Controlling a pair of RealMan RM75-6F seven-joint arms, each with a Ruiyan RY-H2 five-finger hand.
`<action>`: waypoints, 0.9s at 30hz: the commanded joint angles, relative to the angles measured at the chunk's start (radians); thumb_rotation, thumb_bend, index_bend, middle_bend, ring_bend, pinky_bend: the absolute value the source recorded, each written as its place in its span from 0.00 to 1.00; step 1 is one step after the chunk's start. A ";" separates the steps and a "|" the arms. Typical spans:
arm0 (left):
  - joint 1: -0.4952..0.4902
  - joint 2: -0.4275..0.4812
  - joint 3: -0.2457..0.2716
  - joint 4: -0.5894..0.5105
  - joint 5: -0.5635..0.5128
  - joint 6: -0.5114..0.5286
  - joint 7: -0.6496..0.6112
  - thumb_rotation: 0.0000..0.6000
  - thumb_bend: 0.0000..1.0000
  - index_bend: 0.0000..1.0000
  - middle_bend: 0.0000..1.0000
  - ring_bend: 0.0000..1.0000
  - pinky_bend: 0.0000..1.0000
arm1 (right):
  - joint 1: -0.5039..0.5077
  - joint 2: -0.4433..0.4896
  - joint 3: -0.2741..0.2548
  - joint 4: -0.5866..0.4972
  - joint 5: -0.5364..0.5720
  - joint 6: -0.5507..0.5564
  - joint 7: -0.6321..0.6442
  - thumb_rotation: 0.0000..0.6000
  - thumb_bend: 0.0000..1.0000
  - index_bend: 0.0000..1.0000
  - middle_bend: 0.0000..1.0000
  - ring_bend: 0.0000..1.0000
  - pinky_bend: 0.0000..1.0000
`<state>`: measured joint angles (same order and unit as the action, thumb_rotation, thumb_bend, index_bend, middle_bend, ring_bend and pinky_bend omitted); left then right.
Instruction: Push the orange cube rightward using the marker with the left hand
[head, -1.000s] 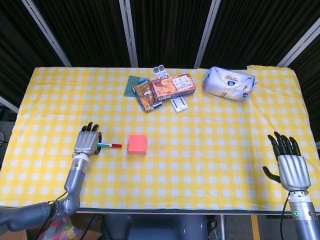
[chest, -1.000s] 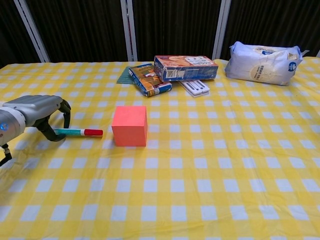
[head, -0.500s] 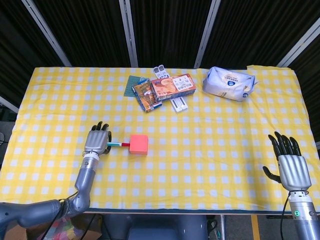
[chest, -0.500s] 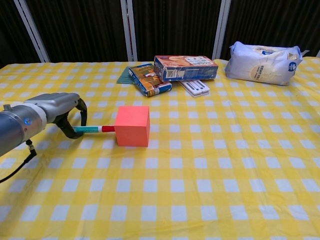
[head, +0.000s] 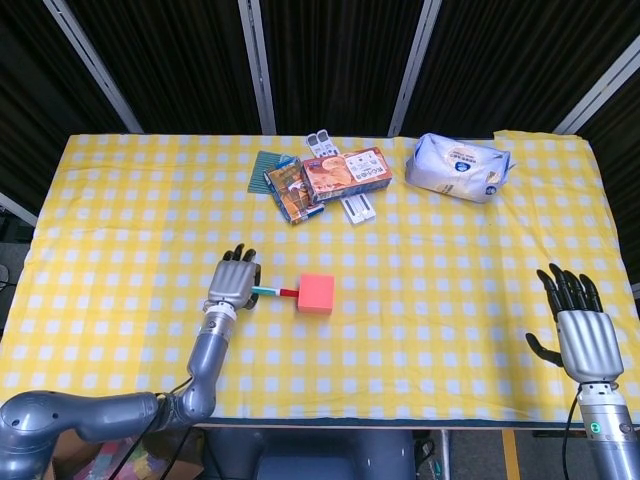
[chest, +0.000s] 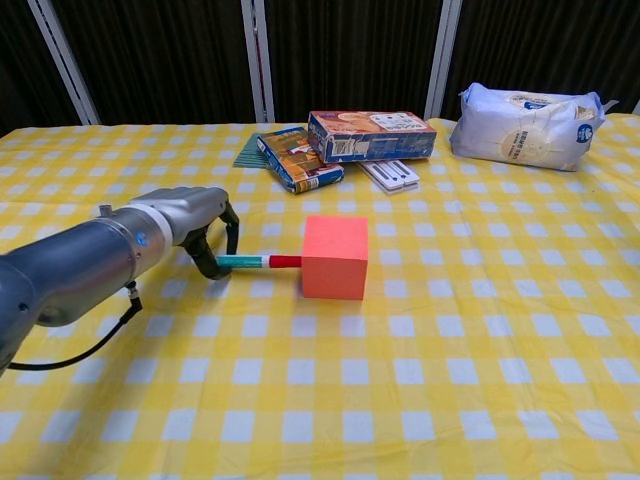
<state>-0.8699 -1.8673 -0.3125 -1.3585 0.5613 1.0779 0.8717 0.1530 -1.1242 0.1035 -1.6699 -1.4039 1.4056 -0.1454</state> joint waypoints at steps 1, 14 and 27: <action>-0.017 -0.016 -0.002 0.001 -0.010 0.000 0.013 1.00 0.49 0.57 0.13 0.00 0.13 | 0.000 0.001 0.001 0.000 0.001 0.000 0.004 1.00 0.30 0.00 0.00 0.00 0.00; -0.032 0.016 0.006 -0.050 -0.047 0.050 0.058 1.00 0.49 0.57 0.13 0.00 0.13 | -0.001 0.001 0.000 -0.003 -0.001 0.000 0.008 1.00 0.30 0.00 0.00 0.00 0.00; -0.091 -0.027 -0.015 -0.025 -0.084 0.039 0.076 1.00 0.49 0.57 0.13 0.00 0.13 | -0.005 0.003 0.000 -0.002 -0.004 0.006 0.015 1.00 0.30 0.00 0.00 0.00 0.00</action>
<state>-0.9531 -1.8866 -0.3249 -1.3913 0.4804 1.1178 0.9431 0.1489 -1.1210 0.1034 -1.6726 -1.4070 1.4110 -0.1305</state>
